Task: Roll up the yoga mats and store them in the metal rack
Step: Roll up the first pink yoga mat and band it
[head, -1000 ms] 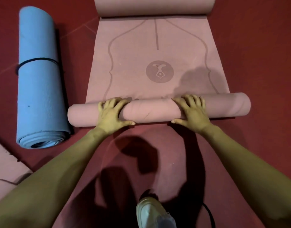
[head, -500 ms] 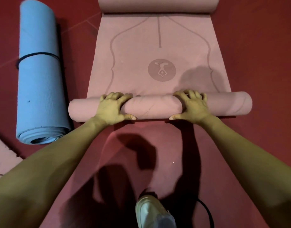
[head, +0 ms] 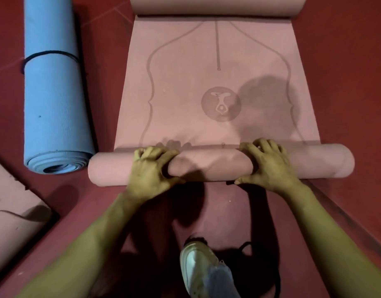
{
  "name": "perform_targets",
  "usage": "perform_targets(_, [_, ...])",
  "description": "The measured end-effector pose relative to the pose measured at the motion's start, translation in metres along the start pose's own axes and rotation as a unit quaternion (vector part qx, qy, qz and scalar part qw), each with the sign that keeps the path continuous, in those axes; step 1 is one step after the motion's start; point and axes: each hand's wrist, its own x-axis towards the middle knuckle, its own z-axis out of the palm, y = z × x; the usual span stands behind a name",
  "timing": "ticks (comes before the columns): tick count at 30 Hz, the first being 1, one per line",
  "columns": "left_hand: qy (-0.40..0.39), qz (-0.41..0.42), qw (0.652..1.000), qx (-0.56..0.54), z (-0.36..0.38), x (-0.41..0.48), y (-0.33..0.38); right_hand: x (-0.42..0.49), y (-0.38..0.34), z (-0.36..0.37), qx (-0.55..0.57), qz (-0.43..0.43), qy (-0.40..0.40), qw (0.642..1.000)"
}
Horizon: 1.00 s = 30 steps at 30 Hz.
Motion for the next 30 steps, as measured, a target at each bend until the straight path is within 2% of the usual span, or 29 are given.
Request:
perform_targets(6, [-0.057,-0.033,0.997,-0.035,-0.008,0.011,-0.001,-0.007,0.005,0.009,0.033,0.004,0.03,0.999])
perform_targets(13, [-0.215,-0.083,0.968,-0.103,-0.023,0.06,-0.015,-0.005,-0.006,0.024,0.122,0.028,0.169,0.978])
perform_targets(16, [-0.161,-0.088,0.975,-0.122,-0.021,0.068,-0.02,0.002,-0.011,0.03,0.144,0.058,0.192,0.969])
perform_targets(18, [-0.072,-0.127,0.981,-0.125,-0.013,0.06,-0.012,0.012,-0.01,0.03,0.134,0.06,0.185,0.972])
perform_targets(20, [0.039,-0.179,0.971,-0.151,0.001,0.049,0.004,0.024,-0.007,0.028,0.117,0.056,0.168,0.977])
perform_targets(23, [0.161,-0.179,0.959,-0.148,0.022,0.039,0.019,0.034,-0.003,0.022,0.133,0.062,0.119,0.982])
perform_targets(26, [0.152,-0.141,0.971,-0.121,0.023,0.042,0.012,0.04,0.0,0.017,0.125,0.039,0.098,0.986])
perform_targets(30, [0.073,-0.038,0.99,-0.117,0.015,0.041,-0.001,0.046,0.003,0.011,0.114,0.023,0.082,0.99])
